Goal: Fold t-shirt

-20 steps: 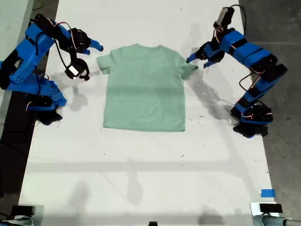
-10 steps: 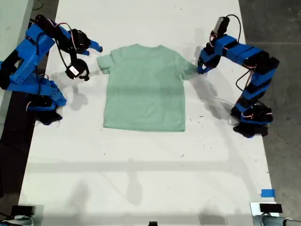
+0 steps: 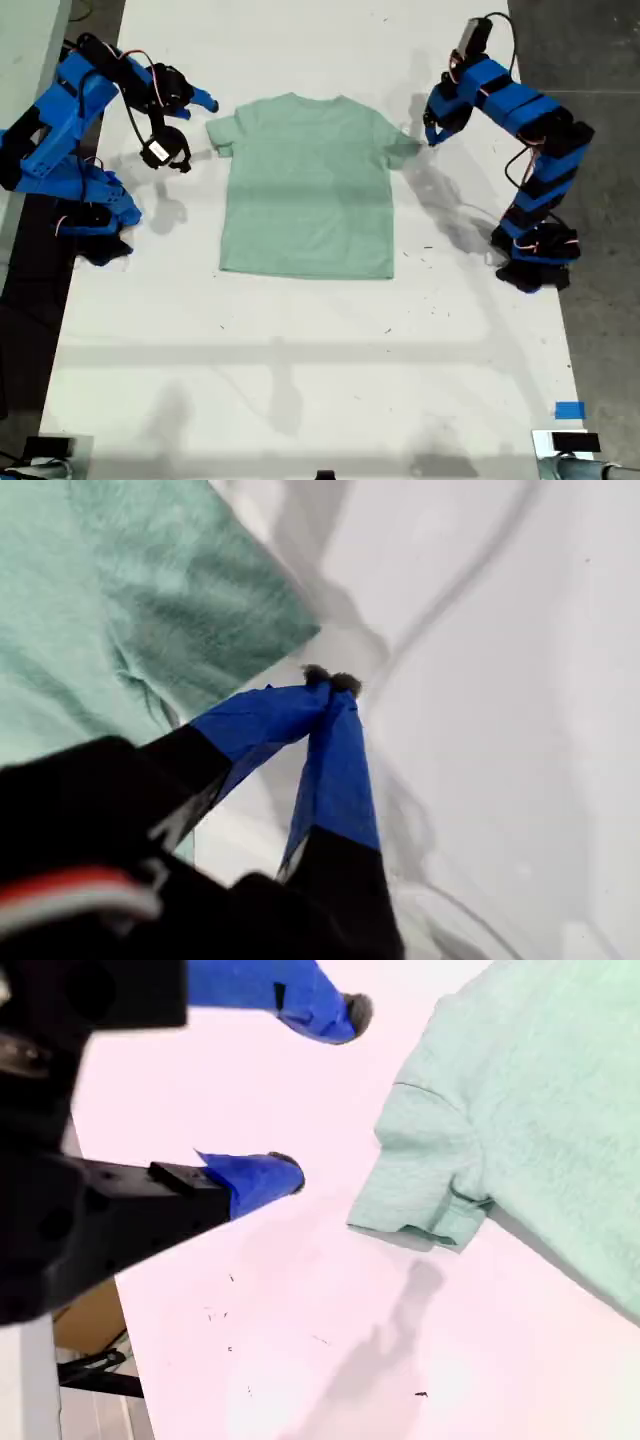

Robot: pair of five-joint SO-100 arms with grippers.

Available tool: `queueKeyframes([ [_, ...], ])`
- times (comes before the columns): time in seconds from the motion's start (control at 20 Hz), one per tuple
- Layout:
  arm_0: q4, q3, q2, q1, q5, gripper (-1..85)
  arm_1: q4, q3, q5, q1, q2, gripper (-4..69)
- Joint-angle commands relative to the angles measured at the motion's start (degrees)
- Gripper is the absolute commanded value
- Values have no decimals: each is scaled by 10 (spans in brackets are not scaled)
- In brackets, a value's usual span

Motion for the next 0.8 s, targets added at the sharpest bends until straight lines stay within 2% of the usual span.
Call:
queueKeyframes([
  [0.0, -11, -2, 3, -7, 4, 250, 67, -96, 4, -11, 81, 7],
  [0.1, -15, 0, 3, -6, 4, 250, 114, -163, 4, -18, 83, 6],
  [0.25, -16, 2, 3, -4, 4, 250, 134, -204, 0, -33, 79, 20],
  [0.3, -16, 3, 4, -4, 4, 250, 139, -207, 2, -35, 76, 64],
  [0.35, -16, 5, 4, -4, 4, 250, 142, -207, 3, -38, 73, 187],
  [0.4, -16, 8, 6, -4, 4, 250, 144, -207, 4, -41, 70, 241],
  [0.55, -18, 11, 6, -4, 4, 250, 132, -204, -8, -45, 50, 305],
  [0.75, -18, 22, 14, -4, 4, 250, 77, -183, -23, -45, -10, 308],
])
